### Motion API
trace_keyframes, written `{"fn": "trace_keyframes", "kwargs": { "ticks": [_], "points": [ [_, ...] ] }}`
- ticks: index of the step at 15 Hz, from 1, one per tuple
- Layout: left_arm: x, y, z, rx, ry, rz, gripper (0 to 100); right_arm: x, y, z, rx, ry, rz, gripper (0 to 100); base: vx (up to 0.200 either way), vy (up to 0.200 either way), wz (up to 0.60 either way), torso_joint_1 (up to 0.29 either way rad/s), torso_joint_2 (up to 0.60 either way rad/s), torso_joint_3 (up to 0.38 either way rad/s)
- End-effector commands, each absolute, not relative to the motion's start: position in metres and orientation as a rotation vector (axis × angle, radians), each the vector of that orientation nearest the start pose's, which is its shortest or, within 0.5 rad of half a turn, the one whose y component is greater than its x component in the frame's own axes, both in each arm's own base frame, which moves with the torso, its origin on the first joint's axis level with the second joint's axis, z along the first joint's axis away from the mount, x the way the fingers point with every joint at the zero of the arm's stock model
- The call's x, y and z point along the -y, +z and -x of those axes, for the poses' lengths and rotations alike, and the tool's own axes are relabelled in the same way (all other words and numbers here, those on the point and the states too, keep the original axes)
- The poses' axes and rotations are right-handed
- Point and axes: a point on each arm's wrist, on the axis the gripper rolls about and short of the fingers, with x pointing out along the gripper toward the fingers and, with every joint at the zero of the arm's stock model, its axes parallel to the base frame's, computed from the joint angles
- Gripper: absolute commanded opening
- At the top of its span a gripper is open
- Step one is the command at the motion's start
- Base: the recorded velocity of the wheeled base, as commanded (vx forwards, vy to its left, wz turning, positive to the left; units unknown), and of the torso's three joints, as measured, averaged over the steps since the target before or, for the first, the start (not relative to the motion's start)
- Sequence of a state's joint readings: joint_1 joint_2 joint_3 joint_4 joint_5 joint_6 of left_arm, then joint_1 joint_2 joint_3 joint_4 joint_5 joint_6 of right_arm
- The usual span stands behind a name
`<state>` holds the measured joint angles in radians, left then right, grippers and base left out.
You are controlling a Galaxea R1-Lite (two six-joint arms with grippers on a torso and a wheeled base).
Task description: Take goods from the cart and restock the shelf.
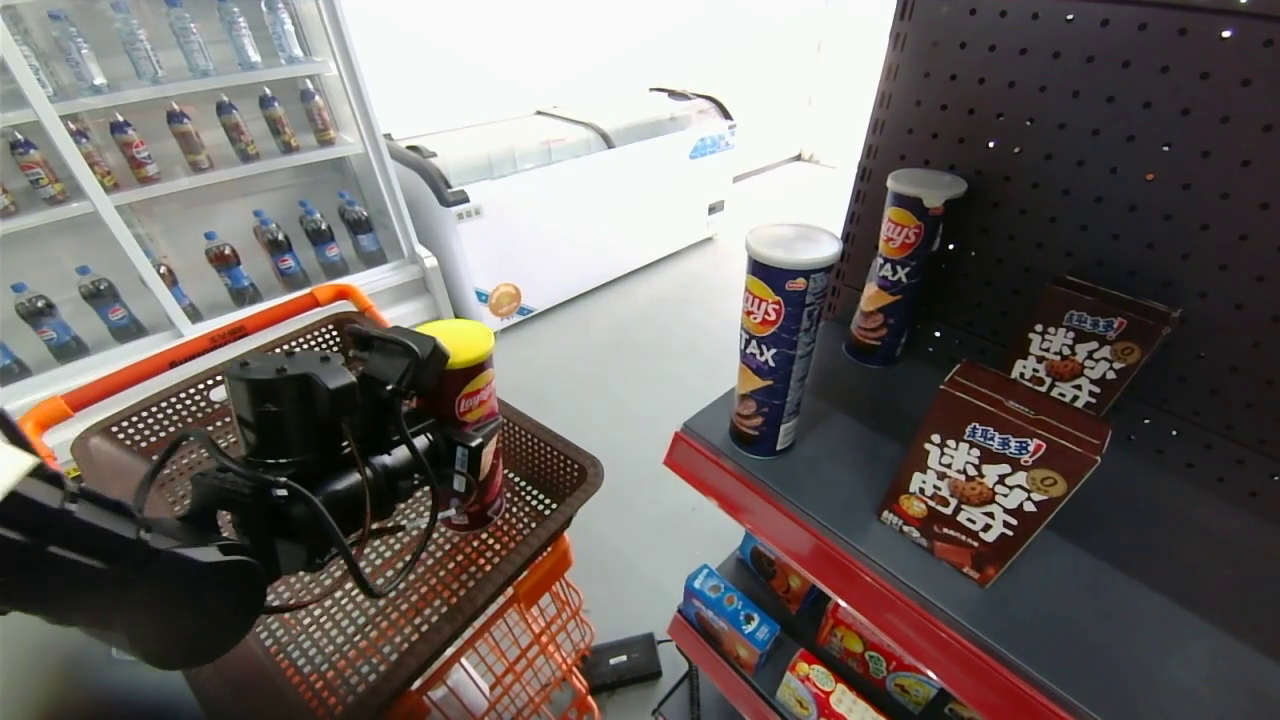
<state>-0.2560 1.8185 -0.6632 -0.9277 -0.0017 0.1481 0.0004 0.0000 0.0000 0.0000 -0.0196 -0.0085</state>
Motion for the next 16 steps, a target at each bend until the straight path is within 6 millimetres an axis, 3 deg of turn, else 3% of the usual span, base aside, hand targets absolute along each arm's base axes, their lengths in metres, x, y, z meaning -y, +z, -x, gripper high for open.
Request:
{"fn": "trace_keyframes", "kwargs": {
  "ticks": [1,4,6,10,13,14,16],
  "points": [
    [0.076,0.189,-0.279,-0.116,-0.339,-0.164,0,0.0,0.075,0.023,0.0,-0.018,0.008,100,0.0,0.0,0.0,0.0,0.0,0.0],
    [0.073,0.231,-0.255,-0.075,-0.447,-0.152,0,0.0,0.075,0.023,0.0,-0.018,0.009,100,0.0,0.0,0.0,0.0,0.0,0.0],
    [0.073,0.261,-0.253,0.021,-0.453,-0.144,0,0.0,0.075,0.023,0.0,-0.018,0.009,100,0.0,0.0,0.0,0.0,0.0,0.0],
    [0.095,0.274,-0.226,0.002,-0.566,-0.129,0,0.0,0.075,0.023,0.0,-0.018,0.009,100,0.0,0.0,0.0,0.0,0.0,0.0],
    [0.103,0.28,-0.219,-0.014,-0.617,-0.114,0,0.0,0.075,0.023,0.0,-0.018,0.009,100,0.0,0.0,0.0,0.0,0.0,0.0],
    [0.114,0.278,-0.213,-0.026,-0.677,-0.096,0,0.0,0.075,0.023,0.0,-0.018,0.009,100,0.0,0.0,0.0,0.0,0.0,0.0],
    [0.115,0.276,-0.199,-0.045,-0.722,-0.042,0,0.0,0.075,0.023,0.0,-0.018,0.009,100,0.0,0.0,0.0,0.0,0.0,0.0]
  ]
}}
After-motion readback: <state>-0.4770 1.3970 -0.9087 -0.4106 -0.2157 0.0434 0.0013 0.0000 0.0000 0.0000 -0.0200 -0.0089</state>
